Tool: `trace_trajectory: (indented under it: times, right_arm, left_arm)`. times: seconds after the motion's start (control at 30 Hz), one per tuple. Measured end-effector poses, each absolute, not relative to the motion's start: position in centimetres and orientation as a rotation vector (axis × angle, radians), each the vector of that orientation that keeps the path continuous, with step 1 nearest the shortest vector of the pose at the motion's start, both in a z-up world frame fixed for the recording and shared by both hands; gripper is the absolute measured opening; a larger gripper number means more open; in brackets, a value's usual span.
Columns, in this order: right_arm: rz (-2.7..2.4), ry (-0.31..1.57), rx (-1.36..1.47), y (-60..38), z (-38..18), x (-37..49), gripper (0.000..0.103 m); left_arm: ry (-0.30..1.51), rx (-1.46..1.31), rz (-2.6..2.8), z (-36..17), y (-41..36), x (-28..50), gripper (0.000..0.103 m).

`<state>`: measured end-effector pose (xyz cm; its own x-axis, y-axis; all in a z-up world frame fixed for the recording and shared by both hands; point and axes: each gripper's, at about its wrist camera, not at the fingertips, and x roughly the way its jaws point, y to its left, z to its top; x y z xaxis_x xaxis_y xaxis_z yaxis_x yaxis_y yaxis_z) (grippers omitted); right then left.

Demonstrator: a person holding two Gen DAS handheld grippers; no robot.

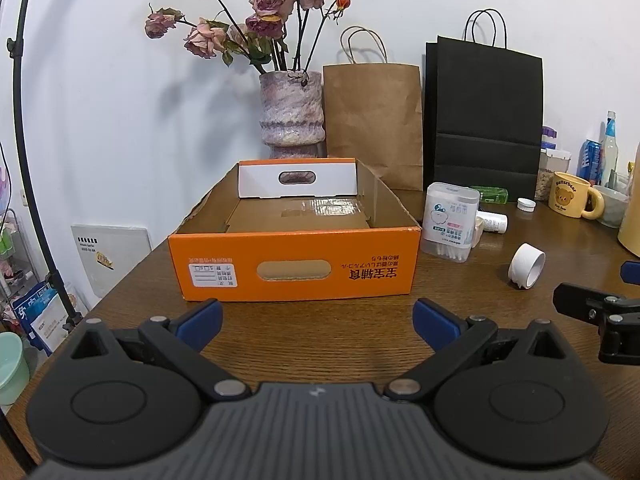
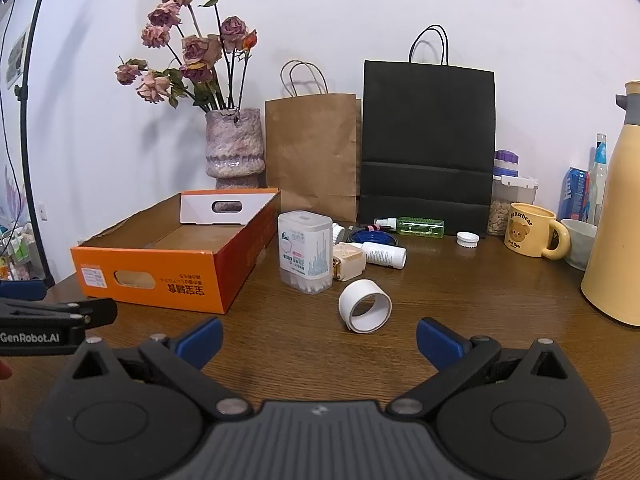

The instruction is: Organize rigid objects

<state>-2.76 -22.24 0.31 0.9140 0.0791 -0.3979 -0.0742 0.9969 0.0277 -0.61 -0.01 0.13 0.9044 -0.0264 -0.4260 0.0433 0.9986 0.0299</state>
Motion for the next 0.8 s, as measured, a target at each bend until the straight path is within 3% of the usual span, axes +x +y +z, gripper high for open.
trace_trajectory:
  times: [0.8]
  right_arm:
    - [0.079, 0.408, 0.012, -22.16, 0.48, -2.74, 0.103]
  left_arm:
    - [0.425, 0.047, -0.040, 0.37, -0.01, -0.86, 0.103]
